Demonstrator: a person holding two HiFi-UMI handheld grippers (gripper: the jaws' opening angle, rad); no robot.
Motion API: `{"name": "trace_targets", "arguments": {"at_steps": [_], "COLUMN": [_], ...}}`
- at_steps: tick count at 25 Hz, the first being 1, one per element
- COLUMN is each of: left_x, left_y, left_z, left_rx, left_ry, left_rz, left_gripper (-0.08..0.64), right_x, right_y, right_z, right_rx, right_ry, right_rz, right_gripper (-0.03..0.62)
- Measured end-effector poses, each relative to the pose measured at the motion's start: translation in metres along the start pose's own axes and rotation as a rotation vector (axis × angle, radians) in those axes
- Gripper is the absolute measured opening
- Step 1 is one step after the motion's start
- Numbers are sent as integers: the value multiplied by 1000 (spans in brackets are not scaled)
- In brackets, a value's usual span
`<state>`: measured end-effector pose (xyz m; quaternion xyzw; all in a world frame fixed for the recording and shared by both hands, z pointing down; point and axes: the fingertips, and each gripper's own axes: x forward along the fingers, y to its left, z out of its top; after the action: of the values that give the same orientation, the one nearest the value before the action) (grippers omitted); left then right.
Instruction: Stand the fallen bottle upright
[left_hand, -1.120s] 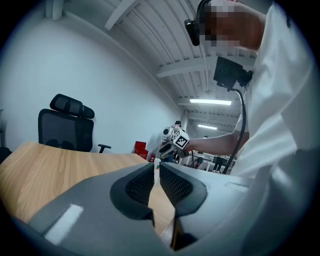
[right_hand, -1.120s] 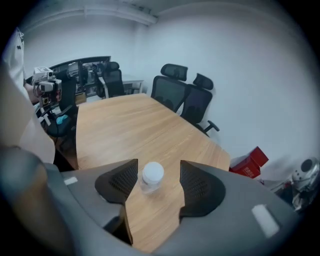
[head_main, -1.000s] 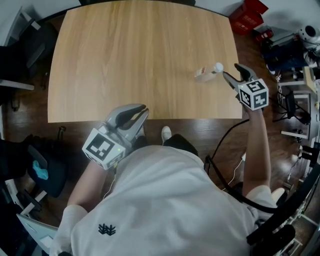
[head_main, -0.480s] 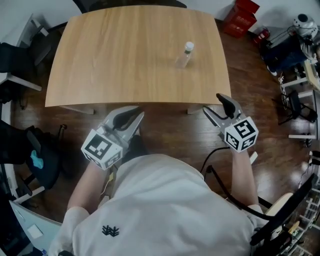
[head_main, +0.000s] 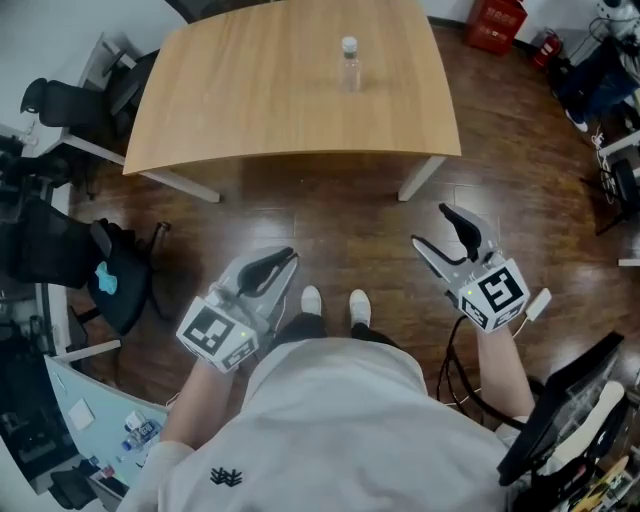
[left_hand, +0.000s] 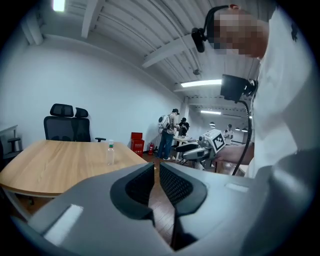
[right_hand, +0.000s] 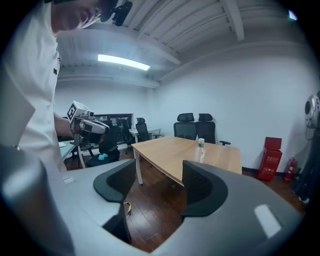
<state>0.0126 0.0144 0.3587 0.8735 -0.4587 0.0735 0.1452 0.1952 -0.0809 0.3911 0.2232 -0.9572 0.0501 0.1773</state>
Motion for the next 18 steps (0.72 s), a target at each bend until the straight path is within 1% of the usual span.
{"name": "trace_targets", "arguments": {"at_steps": [4, 8, 10, 13, 15, 18], "left_x": [-7, -26, -37, -62, -81, -108], "left_y": [-34, -61, -78, -97, -108, -122], "left_z": [-5, -6, -8, -17, -29, -51], "left_rx": [45, 62, 71, 74, 71, 44], "left_ry": [8, -24, -46, -81, -100, -106], "left_rz": [-13, -39, -48, -56, -66, -88], "left_gripper": [34, 34, 34, 34, 34, 34], "right_x": [-28, -49, -63, -86, -101, -122], "right_y": [24, 60, 79, 109, 132, 169], "right_z": [-10, -19, -20, -13, -13, -17], "right_rx": [39, 91, 80, 10, -20, -21], "right_ry": [-55, -72, -96, -137, -137, -123], "right_rz": [13, 19, 9, -37, -70, -112], "right_gripper": [299, 299, 298, 288, 278, 273]}}
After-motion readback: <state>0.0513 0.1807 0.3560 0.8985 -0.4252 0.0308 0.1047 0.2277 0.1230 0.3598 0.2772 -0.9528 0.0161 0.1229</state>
